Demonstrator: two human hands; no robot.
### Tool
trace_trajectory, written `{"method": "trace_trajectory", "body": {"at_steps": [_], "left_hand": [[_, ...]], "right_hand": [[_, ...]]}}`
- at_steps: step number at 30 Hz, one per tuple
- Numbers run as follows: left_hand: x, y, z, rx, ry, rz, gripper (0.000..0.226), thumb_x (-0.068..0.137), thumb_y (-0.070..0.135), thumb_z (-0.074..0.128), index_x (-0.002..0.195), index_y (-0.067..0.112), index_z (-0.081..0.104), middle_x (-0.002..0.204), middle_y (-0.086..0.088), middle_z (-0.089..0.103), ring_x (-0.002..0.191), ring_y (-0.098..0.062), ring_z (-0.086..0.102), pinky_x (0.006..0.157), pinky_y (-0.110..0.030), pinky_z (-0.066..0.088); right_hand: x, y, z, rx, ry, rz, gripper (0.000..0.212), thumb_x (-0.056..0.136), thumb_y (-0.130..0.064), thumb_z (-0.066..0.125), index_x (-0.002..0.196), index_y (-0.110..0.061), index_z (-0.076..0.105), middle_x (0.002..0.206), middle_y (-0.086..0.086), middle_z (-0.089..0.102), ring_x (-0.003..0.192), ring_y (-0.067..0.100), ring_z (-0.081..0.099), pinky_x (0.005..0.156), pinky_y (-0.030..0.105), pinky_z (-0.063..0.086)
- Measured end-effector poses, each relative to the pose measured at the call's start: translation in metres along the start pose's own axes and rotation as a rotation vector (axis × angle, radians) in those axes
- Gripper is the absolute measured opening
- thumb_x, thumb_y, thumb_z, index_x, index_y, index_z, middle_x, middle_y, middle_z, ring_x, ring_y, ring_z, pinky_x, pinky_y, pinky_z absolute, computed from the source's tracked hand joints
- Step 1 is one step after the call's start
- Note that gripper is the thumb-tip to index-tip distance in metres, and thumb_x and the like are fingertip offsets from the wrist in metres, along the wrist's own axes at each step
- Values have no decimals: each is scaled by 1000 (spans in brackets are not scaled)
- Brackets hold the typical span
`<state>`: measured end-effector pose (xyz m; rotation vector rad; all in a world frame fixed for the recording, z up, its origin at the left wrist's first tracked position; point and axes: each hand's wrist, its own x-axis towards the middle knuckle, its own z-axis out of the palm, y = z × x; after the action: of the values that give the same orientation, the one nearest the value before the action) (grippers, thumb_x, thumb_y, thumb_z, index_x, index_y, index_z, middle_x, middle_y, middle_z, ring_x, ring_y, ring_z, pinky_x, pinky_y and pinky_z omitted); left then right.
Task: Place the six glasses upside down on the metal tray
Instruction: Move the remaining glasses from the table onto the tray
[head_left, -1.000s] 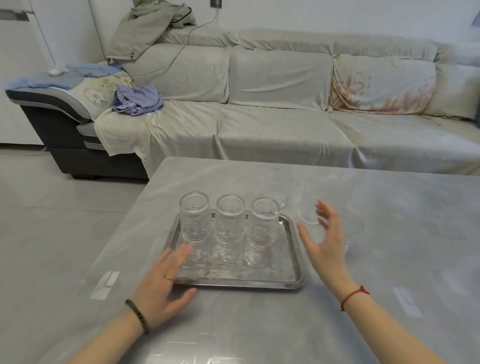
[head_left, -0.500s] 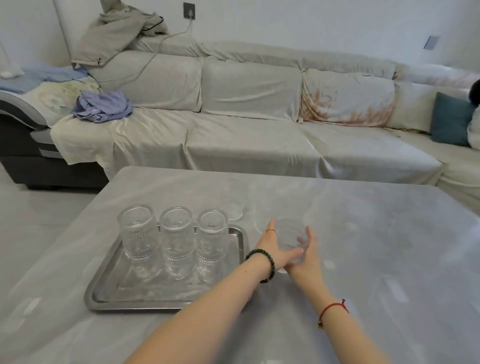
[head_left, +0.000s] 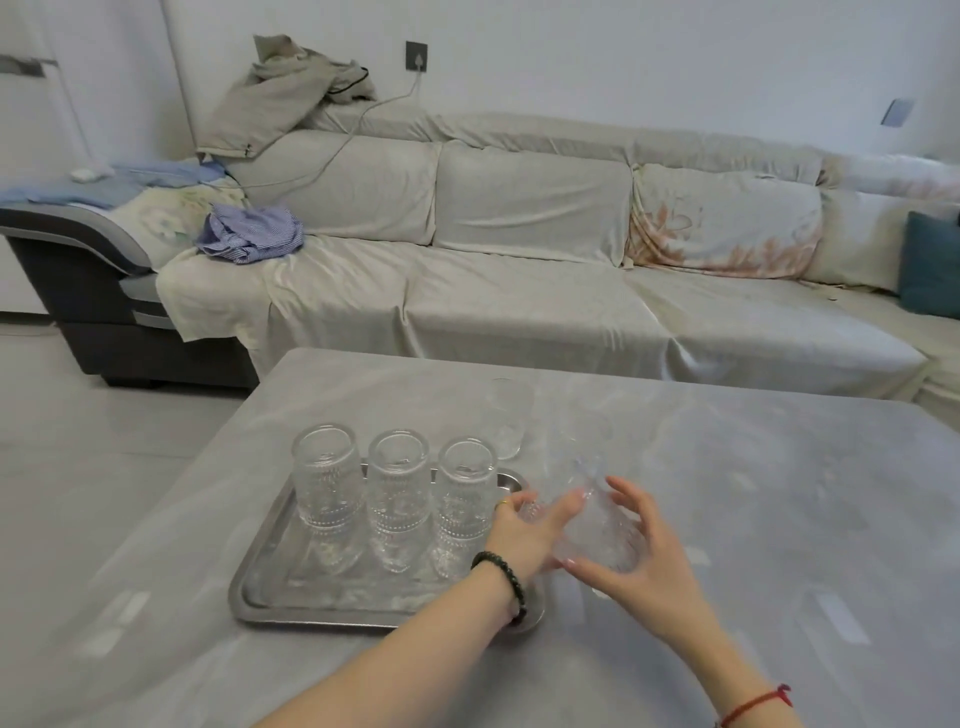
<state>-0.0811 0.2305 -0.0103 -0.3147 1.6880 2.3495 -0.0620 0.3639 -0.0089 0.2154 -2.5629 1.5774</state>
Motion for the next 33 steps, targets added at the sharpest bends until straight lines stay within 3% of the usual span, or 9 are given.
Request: {"method": "trace_trajectory", "body": {"at_steps": [5,10,13,15,17,21,24,27,33], "left_hand": [[-36,0,-63,-291,-87,-129,39,81,49,50,84,12,66,69,-4,75,65,-17,70,57,-28,58],[-49,19,-135,-134,142,-30,44,82,56,43,101,20,58,106,-3,64,94,-19,59,82,-32,51],[-55,30,-181,225,353,259,30,87,24,52,114,12,54,119,2,53,115,-16,49,103,-29,35],[-60,32,-202,369,318,386,43,83,-6,45,122,15,44,121,1,48,124,-16,43,105,-27,31],[-64,32,-212,483,202,402,59,74,-6,46,122,25,38,126,4,48,124,-10,44,103,-22,34],[-62,35,-231,628,141,393,75,57,28,65,123,37,31,119,27,46,104,23,44,81,5,34],[-61,37,-234,648,158,368,76,54,37,70,119,36,31,113,22,48,106,7,47,80,2,34],[-58,36,-235,688,201,383,68,71,12,70,126,26,34,114,12,50,111,-4,46,80,0,36],[-61,39,-236,731,203,381,64,73,12,70,124,30,34,112,13,52,107,-2,49,85,-11,39]], "right_hand": [[-17,-38,43,72,-144,41,77,39,-41,81,106,-38,43,112,-7,57,96,6,60,81,25,53],[-11,-80,112,154,-23,-9,74,49,-23,88,106,-28,41,107,-10,51,101,1,49,77,8,40],[-5,-100,151,190,-56,4,73,51,-23,87,107,-27,41,110,-6,53,98,-1,49,74,-1,37],[0,-109,177,147,-88,1,73,52,-25,85,111,-25,42,112,-6,51,105,9,49,83,8,37],[3,-113,199,95,-106,-7,76,53,-26,84,117,-22,43,114,-5,51,112,16,47,89,20,37],[5,-112,228,58,-118,-2,80,56,-23,82,124,-17,40,125,1,51,119,19,43,90,19,32],[6,-108,236,53,-136,26,82,59,-23,81,128,-16,37,129,4,49,120,19,39,90,19,30],[8,-104,238,40,-157,29,83,61,-24,81,130,-17,36,129,5,50,121,20,38,90,20,31],[9,-95,239,52,-225,43,84,59,-32,80,131,-16,38,129,4,52,120,19,45,104,33,37]]}}
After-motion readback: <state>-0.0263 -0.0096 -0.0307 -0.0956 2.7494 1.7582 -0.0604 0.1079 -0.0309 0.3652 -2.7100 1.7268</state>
